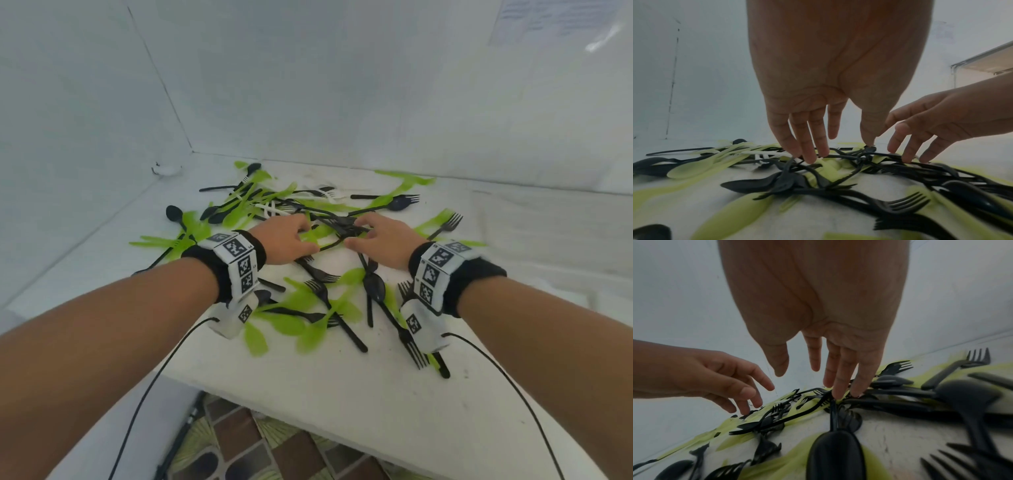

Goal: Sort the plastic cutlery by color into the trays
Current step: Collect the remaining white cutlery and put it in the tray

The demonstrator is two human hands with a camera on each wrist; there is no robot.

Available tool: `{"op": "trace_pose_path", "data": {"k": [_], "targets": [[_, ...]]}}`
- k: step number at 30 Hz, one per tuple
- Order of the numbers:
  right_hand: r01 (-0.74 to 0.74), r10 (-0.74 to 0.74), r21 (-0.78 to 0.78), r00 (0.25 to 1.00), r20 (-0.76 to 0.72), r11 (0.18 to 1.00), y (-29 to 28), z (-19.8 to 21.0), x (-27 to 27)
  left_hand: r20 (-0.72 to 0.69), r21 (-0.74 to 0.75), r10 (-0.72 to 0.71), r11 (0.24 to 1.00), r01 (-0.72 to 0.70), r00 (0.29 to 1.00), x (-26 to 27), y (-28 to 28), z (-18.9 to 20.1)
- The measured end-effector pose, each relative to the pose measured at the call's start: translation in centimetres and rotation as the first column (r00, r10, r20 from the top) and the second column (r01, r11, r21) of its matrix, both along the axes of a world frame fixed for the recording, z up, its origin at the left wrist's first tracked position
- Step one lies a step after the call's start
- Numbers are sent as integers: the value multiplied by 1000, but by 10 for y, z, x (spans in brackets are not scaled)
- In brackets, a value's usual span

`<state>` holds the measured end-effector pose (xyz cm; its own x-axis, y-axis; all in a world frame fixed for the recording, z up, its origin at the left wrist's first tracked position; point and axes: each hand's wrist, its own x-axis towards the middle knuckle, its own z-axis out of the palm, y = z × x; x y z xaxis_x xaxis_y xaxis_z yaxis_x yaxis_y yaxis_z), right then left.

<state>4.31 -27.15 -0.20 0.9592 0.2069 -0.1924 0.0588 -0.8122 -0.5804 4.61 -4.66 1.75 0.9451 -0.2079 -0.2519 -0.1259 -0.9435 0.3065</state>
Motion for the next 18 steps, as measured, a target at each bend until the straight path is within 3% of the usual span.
{"op": "trace_pose_path", "data": {"k": [5,12,18], "targets": [[35,-34,-21,999,34,999,23,-11,29,27,23,-51,998,51,998,31,24,-17],[-23,27,-49,996,87,999,46,-15,81,101,65,-44,997,37,994,67,41,-32],[-93,103,-78,985,140,993,63,-19,113,153,262,-118,962,75,981,96,51,-35]]}}
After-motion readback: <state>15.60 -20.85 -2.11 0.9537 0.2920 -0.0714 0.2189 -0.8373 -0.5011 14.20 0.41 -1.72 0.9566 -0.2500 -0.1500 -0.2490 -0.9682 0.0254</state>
